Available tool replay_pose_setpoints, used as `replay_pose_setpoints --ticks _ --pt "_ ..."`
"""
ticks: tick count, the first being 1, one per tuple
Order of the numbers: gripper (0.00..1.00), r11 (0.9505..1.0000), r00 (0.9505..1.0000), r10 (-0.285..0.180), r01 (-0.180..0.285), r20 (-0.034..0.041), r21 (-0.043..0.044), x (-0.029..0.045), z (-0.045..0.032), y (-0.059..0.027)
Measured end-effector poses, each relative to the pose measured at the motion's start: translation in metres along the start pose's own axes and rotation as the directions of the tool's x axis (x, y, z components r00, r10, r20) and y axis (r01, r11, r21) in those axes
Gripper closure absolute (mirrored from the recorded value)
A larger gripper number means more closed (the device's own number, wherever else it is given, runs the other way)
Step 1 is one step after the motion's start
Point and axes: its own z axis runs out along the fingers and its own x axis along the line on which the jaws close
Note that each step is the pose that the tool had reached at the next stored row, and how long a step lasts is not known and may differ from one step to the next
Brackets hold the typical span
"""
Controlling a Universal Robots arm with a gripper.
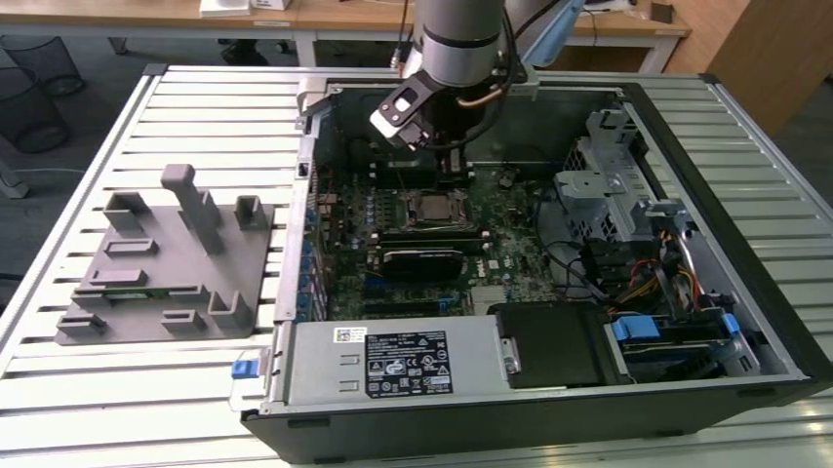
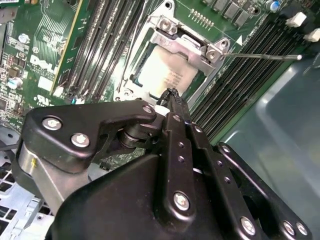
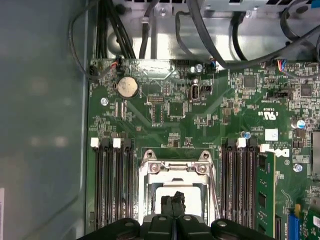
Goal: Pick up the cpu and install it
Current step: 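Close the cpu cover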
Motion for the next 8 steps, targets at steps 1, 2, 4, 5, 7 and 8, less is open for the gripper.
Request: replay_pose_setpoints --ticks 1,2,4,5,7,8 --pt "0.89 1.0 1.0 0.0 0.0 0.0 0.0 0.0 0.0001 -0.0004" --pt "0.89 1.0 1.0 0.0 0.0 0.0 0.0 0.0 0.0003 -0.0007" --pt "0.89 1.0 1.0 0.0 0.0 0.0 0.0 0.0 0.0005 -0.0013" --pt "0.89 1.0 1.0 0.0 0.0 -0.0001 -0.0001 0.0 0.0007 -0.0018" --pt "0.89 1.0 1.0 0.0 0.0 0.0 -0.0001 0.0 0.0009 -0.0028" --pt "0.89 1.0 1.0 0.0 0.0 0.0 0.0 0.0 0.0009 -0.0032"
